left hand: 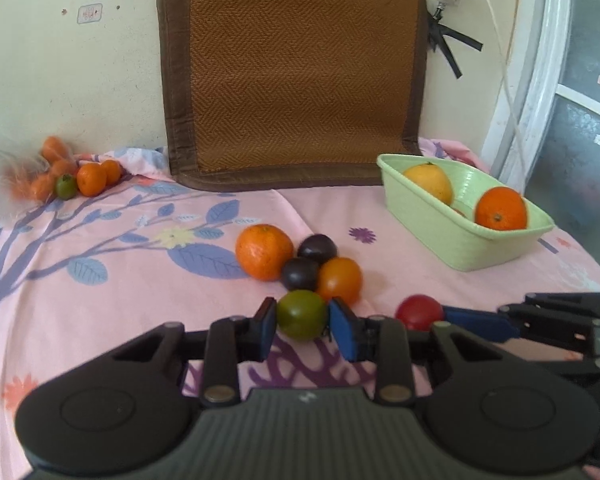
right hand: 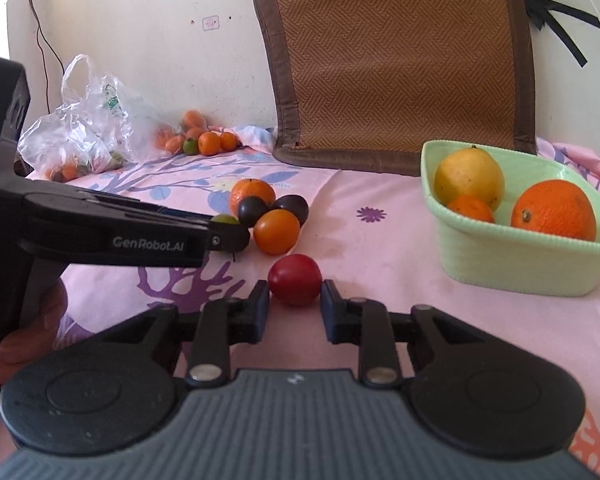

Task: Organize fruits
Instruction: 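Grasp the lime with the left tool while the right tool grasps the red tomato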

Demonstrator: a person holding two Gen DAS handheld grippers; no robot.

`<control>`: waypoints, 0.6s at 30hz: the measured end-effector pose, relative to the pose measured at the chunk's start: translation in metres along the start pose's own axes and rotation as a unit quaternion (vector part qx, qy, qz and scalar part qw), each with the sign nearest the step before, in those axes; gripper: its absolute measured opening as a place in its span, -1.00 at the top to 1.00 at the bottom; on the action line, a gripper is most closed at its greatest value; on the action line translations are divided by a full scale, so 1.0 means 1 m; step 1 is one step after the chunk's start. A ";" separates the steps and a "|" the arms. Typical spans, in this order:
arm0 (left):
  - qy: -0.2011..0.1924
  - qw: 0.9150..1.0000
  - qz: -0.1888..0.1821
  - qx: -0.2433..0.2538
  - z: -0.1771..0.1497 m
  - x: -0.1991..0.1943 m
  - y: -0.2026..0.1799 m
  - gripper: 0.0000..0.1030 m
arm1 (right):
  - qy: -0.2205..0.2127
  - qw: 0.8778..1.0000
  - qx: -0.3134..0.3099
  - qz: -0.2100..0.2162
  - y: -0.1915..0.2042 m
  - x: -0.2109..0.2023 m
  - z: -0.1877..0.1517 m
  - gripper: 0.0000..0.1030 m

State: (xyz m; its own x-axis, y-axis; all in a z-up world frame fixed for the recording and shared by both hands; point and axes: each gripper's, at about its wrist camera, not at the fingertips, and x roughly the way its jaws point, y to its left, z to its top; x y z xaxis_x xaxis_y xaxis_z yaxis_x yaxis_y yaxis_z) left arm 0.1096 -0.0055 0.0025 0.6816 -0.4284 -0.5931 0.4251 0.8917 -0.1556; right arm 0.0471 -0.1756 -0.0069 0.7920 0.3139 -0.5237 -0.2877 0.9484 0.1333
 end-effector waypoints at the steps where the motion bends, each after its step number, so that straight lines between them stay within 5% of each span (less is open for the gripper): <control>1: -0.001 1.000 -0.004 0.000 -0.004 -0.006 -0.003 0.43 | -0.001 1.000 0.002 0.002 0.000 -0.004 -0.001 0.41; 10: -0.002 0.999 -0.034 -0.010 -0.037 -0.044 -0.026 0.43 | -0.009 1.000 0.002 -0.009 -0.002 -0.042 -0.023 0.41; 18: -0.007 1.000 0.000 0.001 -0.044 -0.044 -0.033 0.17 | -0.003 1.000 -0.008 -0.014 0.001 -0.039 -0.031 0.37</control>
State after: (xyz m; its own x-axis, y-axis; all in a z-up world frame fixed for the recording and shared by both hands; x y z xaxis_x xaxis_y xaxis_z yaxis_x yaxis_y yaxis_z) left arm 0.0395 -0.0097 -0.0015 0.6902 -0.4311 -0.5813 0.4267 0.8911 -0.1542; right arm -0.0006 -0.1880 -0.0120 0.8027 0.2876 -0.5224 -0.2740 0.9559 0.1053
